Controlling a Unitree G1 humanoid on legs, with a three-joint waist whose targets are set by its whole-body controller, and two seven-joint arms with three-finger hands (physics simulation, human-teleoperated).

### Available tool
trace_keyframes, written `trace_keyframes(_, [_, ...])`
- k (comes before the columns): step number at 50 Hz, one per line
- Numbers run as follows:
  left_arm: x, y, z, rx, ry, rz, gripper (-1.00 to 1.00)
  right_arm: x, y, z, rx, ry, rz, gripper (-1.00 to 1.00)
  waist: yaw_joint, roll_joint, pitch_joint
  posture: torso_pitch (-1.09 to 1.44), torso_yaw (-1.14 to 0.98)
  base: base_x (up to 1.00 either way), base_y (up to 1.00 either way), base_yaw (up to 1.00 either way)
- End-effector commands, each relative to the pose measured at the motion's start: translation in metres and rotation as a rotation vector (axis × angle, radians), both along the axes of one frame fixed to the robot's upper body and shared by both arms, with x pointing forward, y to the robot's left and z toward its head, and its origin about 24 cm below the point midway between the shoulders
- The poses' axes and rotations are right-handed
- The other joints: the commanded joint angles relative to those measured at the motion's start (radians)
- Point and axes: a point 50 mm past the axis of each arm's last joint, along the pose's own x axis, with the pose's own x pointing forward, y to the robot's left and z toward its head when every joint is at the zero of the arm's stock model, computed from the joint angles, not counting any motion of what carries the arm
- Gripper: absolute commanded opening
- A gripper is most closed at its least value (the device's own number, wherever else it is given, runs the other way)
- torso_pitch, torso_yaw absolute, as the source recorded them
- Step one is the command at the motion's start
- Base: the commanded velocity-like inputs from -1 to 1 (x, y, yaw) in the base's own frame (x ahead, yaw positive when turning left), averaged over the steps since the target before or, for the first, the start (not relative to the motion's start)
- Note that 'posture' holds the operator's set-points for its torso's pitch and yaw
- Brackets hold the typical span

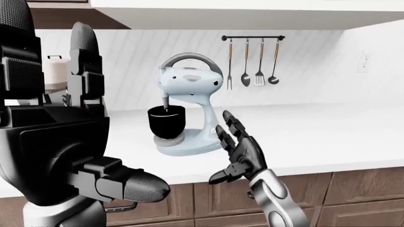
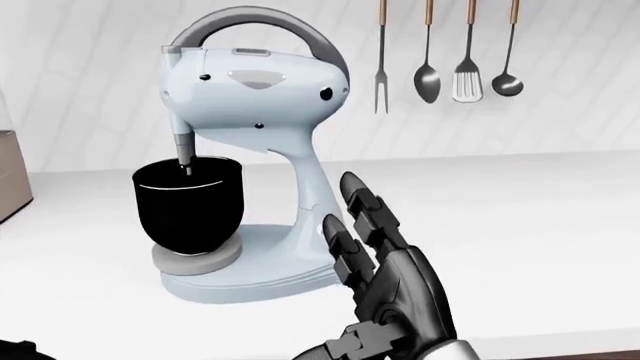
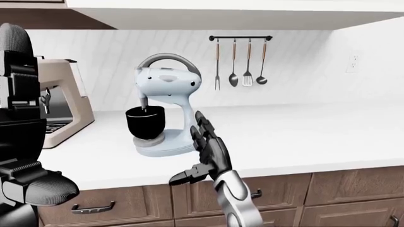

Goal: Open the stand mixer head.

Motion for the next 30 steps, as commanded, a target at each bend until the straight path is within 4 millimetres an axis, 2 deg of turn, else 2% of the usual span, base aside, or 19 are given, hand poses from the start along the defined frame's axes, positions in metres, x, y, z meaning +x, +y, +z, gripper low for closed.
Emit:
trace_keyframes(1, [-0.001, -0.001, 0.004, 0.001, -0.028, -0.002, 1.00, 0.002, 0.001, 0.016, 0.018, -0.090, 0.002, 1.00, 0.000, 0.003, 0.011, -0.65, 0.00, 0.00, 0.00, 0.00])
trace_keyframes(30, [-0.002, -0.001, 0.003, 0.007, -0.030, -0.002, 1.00, 0.015, 0.001, 0.012, 0.037, -0.016, -0.013, 1.00, 0.002, 0.003, 0.010, -0.65, 0.00, 0.00, 0.00, 0.00])
